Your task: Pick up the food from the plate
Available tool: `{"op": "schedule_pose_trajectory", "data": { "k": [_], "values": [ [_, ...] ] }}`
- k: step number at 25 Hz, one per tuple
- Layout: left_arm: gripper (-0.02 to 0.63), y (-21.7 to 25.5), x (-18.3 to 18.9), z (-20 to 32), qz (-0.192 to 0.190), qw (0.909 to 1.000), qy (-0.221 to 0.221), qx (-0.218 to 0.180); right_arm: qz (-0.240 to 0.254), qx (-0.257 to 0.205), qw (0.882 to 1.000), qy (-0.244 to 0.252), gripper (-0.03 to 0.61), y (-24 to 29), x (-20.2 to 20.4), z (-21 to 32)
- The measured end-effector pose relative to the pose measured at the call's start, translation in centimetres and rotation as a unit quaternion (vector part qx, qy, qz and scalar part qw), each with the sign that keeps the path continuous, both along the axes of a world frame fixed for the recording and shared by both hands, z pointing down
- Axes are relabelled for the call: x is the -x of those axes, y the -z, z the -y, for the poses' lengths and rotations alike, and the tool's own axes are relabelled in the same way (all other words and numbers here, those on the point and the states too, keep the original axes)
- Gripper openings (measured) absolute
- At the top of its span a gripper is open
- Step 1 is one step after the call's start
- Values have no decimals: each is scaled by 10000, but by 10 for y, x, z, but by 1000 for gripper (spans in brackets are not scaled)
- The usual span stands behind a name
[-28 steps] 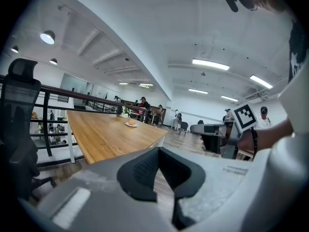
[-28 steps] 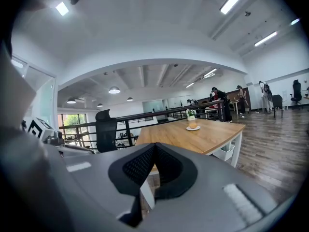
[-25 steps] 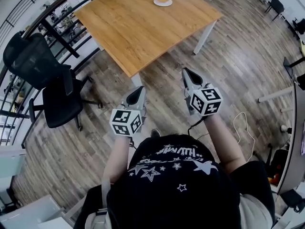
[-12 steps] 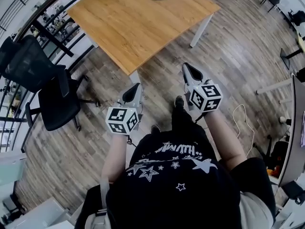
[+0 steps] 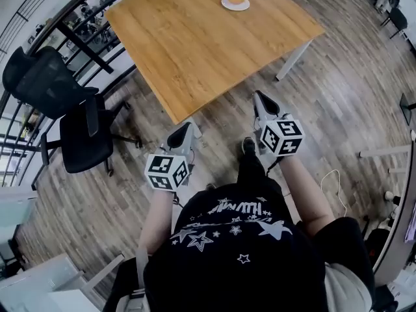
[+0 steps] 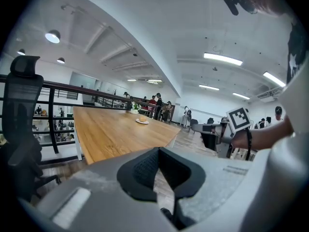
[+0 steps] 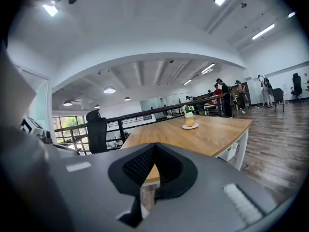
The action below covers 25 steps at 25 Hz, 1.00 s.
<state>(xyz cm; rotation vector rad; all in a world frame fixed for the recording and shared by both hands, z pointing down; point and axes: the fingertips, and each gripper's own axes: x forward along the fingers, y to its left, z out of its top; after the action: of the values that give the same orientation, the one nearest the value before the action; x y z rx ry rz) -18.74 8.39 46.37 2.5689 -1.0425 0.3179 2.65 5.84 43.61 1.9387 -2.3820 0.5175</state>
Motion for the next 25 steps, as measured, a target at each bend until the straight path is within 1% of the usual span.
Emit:
{"op": "schedule_pose_trajectory", "data": {
  "k": [4, 8, 13, 17, 20, 25],
  "values": [
    [2, -6, -33, 32, 93, 9999, 59, 92, 122, -15, 9998, 127, 2, 0, -34, 45],
    [2, -5, -69, 66, 69, 9995, 246, 169, 198, -25, 9997, 137, 2, 2, -80, 89],
    [2, -2, -107, 100, 149, 9988, 433, 165, 284, -31, 9994, 210, 2, 6, -125, 131],
    [2, -1, -134, 123, 105, 9979, 618, 163, 384, -25, 9988, 299, 2, 4, -154, 159],
    [2, -5, -152, 137, 182, 9975, 674, 129, 503, -45, 9980, 381, 2, 3, -171, 178],
    [2, -7, -169, 150, 204, 9958, 882, 143, 554, -25, 9967, 592, 2, 0, -190, 197]
  ]
}}
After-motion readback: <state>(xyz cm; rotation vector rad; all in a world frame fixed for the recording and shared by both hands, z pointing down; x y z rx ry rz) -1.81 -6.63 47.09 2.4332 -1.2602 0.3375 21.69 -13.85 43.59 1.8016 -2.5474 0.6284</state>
